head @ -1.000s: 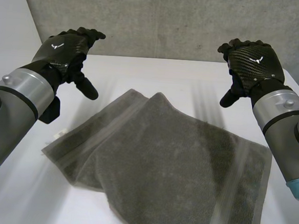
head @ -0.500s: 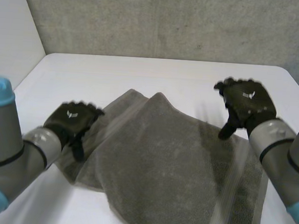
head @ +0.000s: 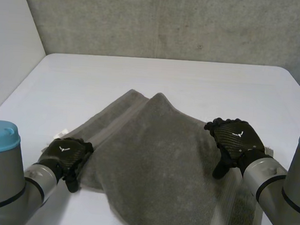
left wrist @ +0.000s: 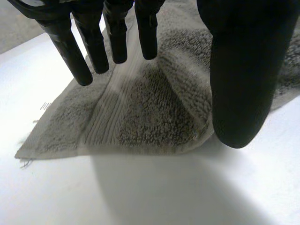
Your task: Fold the towel.
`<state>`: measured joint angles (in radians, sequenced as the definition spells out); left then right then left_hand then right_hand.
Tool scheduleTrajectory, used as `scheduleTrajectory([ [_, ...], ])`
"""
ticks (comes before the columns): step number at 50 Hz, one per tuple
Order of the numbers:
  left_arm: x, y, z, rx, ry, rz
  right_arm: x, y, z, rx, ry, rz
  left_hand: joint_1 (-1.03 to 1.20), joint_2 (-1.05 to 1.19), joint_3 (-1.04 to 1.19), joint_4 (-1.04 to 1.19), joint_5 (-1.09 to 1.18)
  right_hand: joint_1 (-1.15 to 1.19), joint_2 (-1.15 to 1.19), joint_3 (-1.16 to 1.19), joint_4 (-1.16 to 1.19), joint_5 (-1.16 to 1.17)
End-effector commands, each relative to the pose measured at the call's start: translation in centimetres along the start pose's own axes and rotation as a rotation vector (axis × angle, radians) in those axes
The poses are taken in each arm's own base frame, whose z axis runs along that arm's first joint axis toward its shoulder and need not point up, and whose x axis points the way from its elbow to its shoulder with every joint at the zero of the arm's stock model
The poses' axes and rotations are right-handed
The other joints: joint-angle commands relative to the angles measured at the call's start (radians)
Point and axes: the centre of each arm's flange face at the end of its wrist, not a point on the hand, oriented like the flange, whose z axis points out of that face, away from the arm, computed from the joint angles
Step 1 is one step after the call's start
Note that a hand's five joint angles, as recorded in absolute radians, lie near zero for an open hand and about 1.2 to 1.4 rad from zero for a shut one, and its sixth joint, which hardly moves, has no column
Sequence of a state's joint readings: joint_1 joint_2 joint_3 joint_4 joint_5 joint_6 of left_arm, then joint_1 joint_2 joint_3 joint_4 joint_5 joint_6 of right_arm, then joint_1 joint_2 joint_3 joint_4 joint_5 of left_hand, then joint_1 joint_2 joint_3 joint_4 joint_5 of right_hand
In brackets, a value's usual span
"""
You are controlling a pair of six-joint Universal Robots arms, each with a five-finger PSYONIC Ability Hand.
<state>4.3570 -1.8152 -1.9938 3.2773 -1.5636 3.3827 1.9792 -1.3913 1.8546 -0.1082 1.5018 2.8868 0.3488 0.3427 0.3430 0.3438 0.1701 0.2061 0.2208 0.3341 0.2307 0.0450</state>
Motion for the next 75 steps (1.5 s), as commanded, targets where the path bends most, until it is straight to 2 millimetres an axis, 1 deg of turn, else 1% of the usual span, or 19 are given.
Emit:
scheduleTrajectory([
  [1, 0.1, 0.9, 0.8, -0.034, -0.016, -0.04, -0.2, 0.5, -0.2, -0.017, -0.005, 0.0, 0.097, 0.103, 0.102, 0.102, 0.101, -0.032, -0.046, -0.16, -0.056, -0.045],
  [6, 0.2, 1.2, 1.0, -0.043, -0.012, -0.04, -0.3, 0.6, -0.3, -0.018, -0.007, 0.0, 0.141, 0.147, 0.146, 0.146, 0.145, -0.032, -0.046, -0.16, -0.056, -0.045],
  [8, 0.1, 1.1, 1.1, -0.034, -0.016, -0.04, -0.3, 0.6, -0.3, -0.018, -0.007, 0.0, 0.252, 0.258, 0.258, 0.257, 0.256, -0.032, -0.046, -0.16, -0.056, -0.045],
  [10, 0.0, 0.4, 1.3, 0.015, -0.028, -0.042, -0.3, 0.5, -0.3, -0.018, -0.009, 0.0, 0.702, 0.708, 0.708, 0.707, 0.706, -0.032, -0.046, -0.16, -0.056, -0.045],
  [11, 0.0, 0.4, 1.3, 0.015, -0.028, -0.042, -0.3, 0.5, -0.3, -0.018, -0.009, 0.0, 0.704, 0.71, 0.71, 0.709, 0.709, -0.032, -0.046, -0.16, -0.056, -0.045],
  [13, -0.2, -0.5, 1.5, 0.076, -0.042, -0.048, -0.3, 0.5, -0.4, -0.019, -0.011, 0.002, 1.046, 1.052, 1.052, 1.051, 1.05, -0.032, -0.046, -0.16, -0.056, -0.045],
  [16, -0.4, -1.2, 1.5, 0.116, -0.05, -0.056, -0.4, 0.5, -0.5, -0.024, -0.013, 0.001, 1.048, 1.054, 1.053, 1.052, 1.052, -0.032, -0.046, -0.16, -0.056, -0.045],
  [18, -0.8, -2.8, 1.2, 0.199, -0.065, -0.079, -0.3, 0.5, -0.6, -0.032, -0.008, 0.004, 1.048, 1.054, 1.053, 1.052, 1.052, -0.032, -0.046, -0.16, -0.056, -0.045],
  [21, -1.0, -3.9, 1.2, 0.24, -0.07, -0.092, -0.3, 0.6, -0.9, -0.049, -0.01, 0.012, 1.048, 1.054, 1.053, 1.052, 1.052, -0.032, -0.046, -0.16, -0.056, -0.045],
  [27, -1.1, -5.0, 1.5, 0.272, -0.071, -0.087, -1.0, 0.8, -2.2, -0.12, -0.049, 0.027, 1.048, 1.054, 1.053, 1.052, 1.052, -0.032, -0.046, -0.16, -0.056, -0.045],
  [30, -1.1, -6.0, 1.5, 0.303, -0.07, -0.082, -2.4, 0.7, -3.3, -0.158, -0.113, 0.052, 1.048, 1.054, 1.053, 1.052, 1.052, -0.032, -0.046, -0.16, -0.056, -0.045],
  [32, -1.3, -6.6, 1.6, 0.322, -0.075, -0.084, -4.1, 0.8, -4.2, -0.171, -0.179, 0.103, 1.048, 1.054, 1.053, 1.052, 1.052, -0.032, -0.046, -0.16, -0.056, -0.045],
  [36, -1.5, -8.9, 1.9, 0.39, -0.08, -0.08, -5.5, 1.1, -5.1, -0.189, -0.217, 0.159, 1.048, 1.054, 1.053, 1.052, 1.052, -0.032, -0.046, -0.16, -0.056, -0.045],
  [40, -0.6, -10.3, 2.5, 0.413, -0.051, -0.071, -7.6, 1.5, -6.2, -0.194, -0.282, 0.189, 1.048, 1.054, 1.053, 1.052, 1.052, -0.032, -0.046, -0.16, -0.056, -0.045],
  [46, -0.1, -10.4, 3.7, 0.388, -0.035, -0.069, -8.8, 0.7, -6.0, -0.121, -0.313, 0.177, 1.048, 1.054, 1.053, 1.052, 1.052, -0.032, -0.046, -0.16, -0.056, -0.045],
  [51, 0.2, -10.3, 4.7, 0.375, -0.029, -0.068, -9.2, 1.1, -4.7, -0.091, -0.252, 0.17, 1.048, 1.054, 1.053, 1.052, 1.052, -0.032, -0.046, -0.16, -0.056, -0.045],
  [56, 0.1, -10.5, 5.3, 0.375, -0.057, -0.075, -12.0, 2.0, -4.3, -0.065, -0.202, 0.121, 1.048, 1.054, 1.053, 1.052, 1.052, -0.032, -0.046, -0.16, -0.056, -0.045],
  [62, 0.0, -10.7, 5.4, 0.382, -0.062, -0.076, -13.8, 2.8, -3.8, -0.019, -0.122, 0.119, 1.048, 1.054, 1.053, 1.052, 1.052, -0.032, -0.046, -0.16, -0.056, -0.045],
  [75, -0.4, -11.6, 5.1, 0.406, -0.083, -0.081, -16.2, 2.1, -3.0, 0.069, -0.096, 0.235, 1.048, 1.054, 1.053, 1.052, 1.052, -0.032, -0.046, -0.16, -0.056, -0.045],
])
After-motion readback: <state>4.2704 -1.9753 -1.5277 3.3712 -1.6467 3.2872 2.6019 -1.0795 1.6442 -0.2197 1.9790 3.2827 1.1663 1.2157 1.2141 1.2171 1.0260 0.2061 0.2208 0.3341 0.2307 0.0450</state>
